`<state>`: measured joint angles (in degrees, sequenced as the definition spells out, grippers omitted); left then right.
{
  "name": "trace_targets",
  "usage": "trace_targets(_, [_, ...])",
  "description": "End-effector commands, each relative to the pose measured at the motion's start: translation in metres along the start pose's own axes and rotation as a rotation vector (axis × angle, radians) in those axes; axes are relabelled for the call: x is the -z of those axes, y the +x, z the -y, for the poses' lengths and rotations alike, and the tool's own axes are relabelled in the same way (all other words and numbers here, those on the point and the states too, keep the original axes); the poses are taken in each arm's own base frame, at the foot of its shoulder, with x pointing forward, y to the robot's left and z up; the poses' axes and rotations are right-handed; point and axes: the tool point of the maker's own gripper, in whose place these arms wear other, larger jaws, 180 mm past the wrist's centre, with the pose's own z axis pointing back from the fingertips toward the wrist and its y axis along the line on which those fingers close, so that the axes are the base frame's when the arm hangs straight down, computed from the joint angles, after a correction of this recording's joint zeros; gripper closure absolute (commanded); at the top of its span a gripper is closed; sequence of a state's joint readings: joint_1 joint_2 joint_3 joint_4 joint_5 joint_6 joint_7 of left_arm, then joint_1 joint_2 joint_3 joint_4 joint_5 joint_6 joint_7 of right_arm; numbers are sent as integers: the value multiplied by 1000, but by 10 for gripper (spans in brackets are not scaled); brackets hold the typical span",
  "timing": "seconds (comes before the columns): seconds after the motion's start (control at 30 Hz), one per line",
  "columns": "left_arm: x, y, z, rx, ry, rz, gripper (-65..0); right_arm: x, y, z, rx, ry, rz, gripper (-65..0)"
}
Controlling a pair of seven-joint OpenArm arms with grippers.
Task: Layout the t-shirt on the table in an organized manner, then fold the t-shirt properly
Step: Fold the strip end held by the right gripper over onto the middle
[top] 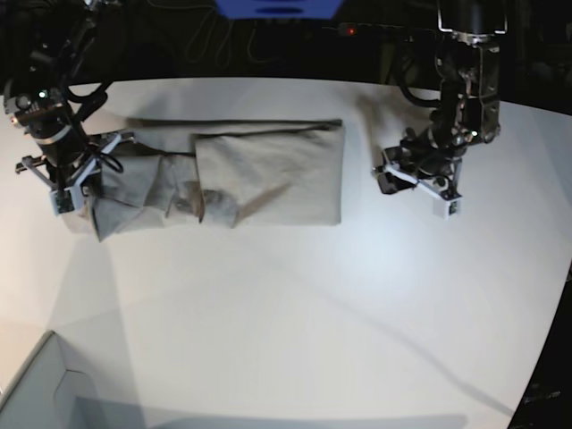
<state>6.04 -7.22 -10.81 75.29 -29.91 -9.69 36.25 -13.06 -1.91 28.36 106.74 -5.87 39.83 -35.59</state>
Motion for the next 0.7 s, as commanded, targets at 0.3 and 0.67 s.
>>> trace_targets(0.3, [8, -3, 37, 35, -80, -5, -246, -19, 45, -103, -95, 241, 146, 0])
trace_targets(0.67, [8, -4, 36, 39, -80, -11, -246, -29, 87, -210, -211, 523, 264, 0])
